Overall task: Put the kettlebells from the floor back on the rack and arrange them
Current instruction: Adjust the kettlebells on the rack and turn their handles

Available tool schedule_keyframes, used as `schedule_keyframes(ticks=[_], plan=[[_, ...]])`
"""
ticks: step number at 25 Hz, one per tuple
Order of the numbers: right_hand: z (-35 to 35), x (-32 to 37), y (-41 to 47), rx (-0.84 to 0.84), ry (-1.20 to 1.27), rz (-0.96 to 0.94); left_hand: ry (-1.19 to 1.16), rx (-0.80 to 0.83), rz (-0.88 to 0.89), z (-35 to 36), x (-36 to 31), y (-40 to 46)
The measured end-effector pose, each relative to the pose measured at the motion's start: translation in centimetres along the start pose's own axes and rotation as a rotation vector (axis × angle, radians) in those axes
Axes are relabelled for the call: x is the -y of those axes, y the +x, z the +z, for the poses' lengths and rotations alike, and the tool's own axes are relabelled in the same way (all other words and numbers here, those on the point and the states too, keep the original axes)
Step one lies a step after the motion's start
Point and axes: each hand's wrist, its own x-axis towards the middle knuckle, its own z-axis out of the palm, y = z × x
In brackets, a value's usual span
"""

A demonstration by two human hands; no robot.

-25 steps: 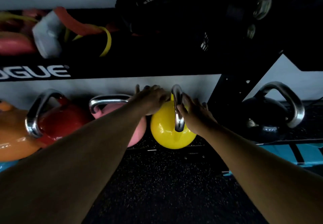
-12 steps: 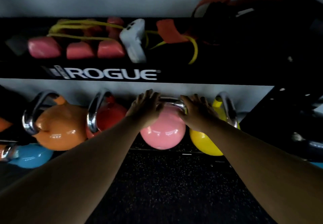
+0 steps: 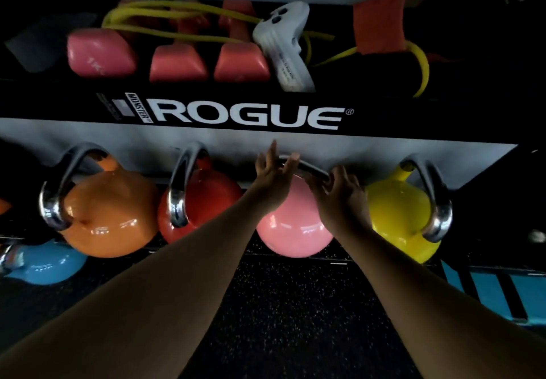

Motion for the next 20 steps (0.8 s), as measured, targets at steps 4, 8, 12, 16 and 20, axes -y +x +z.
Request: schedule_keyframes(ticks=[4, 8, 12, 16, 20], plan=[[-1.2, 0.4, 0.6, 0.146, 0.146, 0.05, -0.089, -0.091, -0.044, 1.7, 0.4, -0.6], [0.4, 1.4, -1.4, 0.074, 0.296, 0.095, -0.077, 0.018, 0.031, 0.6, 0.6, 3.4], [0.8, 0.0, -0.8, 0.117, 0.501, 0.154, -0.152, -0.024, 0.041, 2.2, 1.0, 2.7], [1.7, 0.8, -1.9, 0.079, 0.704, 0.201, -0.194, 0.04, 0.005, 1.8, 0.3, 3.6], [2.2, 1.4, -3.0, 0.086, 0.806, 0.222, -0.143, 0.167, 0.053, 1.9, -0.6, 3.8]])
